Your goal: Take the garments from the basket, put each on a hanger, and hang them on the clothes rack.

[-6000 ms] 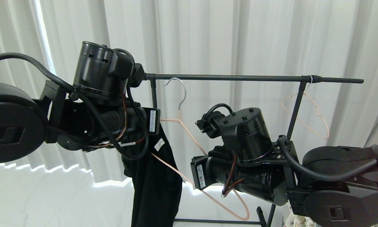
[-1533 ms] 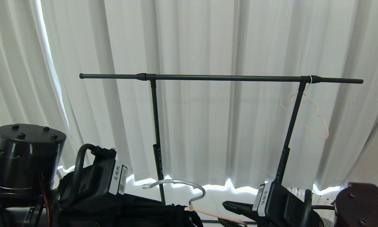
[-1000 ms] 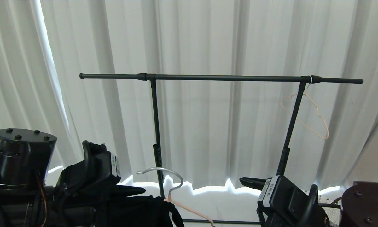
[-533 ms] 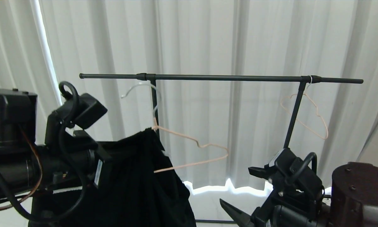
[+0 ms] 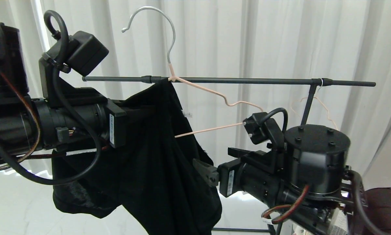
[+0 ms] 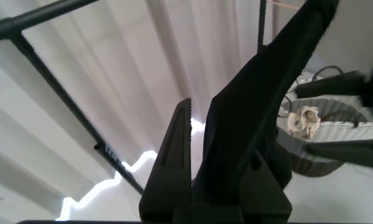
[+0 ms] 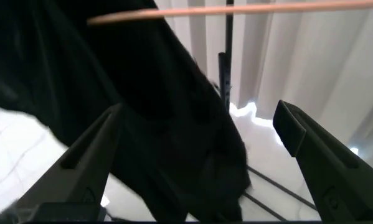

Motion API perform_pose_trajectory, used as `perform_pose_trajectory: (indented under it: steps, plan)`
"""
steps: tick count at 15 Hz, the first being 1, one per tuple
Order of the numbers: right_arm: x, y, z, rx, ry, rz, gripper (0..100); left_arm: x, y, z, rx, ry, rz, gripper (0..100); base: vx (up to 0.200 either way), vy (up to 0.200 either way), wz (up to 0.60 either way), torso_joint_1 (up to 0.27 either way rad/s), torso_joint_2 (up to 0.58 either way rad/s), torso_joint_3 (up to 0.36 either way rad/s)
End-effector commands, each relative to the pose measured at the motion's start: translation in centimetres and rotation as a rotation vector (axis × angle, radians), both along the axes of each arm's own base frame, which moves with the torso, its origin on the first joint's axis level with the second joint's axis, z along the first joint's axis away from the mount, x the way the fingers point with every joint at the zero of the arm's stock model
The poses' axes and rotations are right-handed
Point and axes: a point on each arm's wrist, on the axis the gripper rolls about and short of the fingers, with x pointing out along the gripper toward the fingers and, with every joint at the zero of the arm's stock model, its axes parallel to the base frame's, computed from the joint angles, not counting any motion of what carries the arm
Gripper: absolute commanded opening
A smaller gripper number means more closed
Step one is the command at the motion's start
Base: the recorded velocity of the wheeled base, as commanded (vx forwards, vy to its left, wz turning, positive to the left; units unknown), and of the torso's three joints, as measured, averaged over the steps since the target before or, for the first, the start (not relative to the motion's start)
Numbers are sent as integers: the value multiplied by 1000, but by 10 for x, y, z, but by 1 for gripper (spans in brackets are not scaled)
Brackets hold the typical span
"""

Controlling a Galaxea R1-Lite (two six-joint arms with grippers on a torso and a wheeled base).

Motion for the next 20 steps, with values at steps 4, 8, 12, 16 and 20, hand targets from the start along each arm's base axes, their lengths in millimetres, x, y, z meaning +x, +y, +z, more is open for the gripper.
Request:
perform_pose_trajectory:
  steps: [4, 8, 12, 16, 20]
  plan:
    - [19, 2, -22, -117, 48, -118, 100, 1, -7, 1, -4, -13, -23, 0, 0, 0, 0, 0, 0, 0]
    - [21, -6, -31, -195, 60, -200, 100, 8, -8, -3, 6, -37, 41, 0, 0, 0, 0, 0, 0, 0]
    - [24, -36, -40, -287, 47, -269, 100, 7, -7, -12, 24, -26, 62, 0, 0, 0, 0, 0, 0, 0]
    - [38, -74, -40, -356, 28, -372, 100, -4, -2, -25, 94, -37, 39, 0, 0, 0, 0, 0, 0, 0]
    - [51, -89, -37, -379, 15, -431, 100, -19, 4, -33, 101, -23, 21, 0, 0, 0, 0, 0, 0, 0]
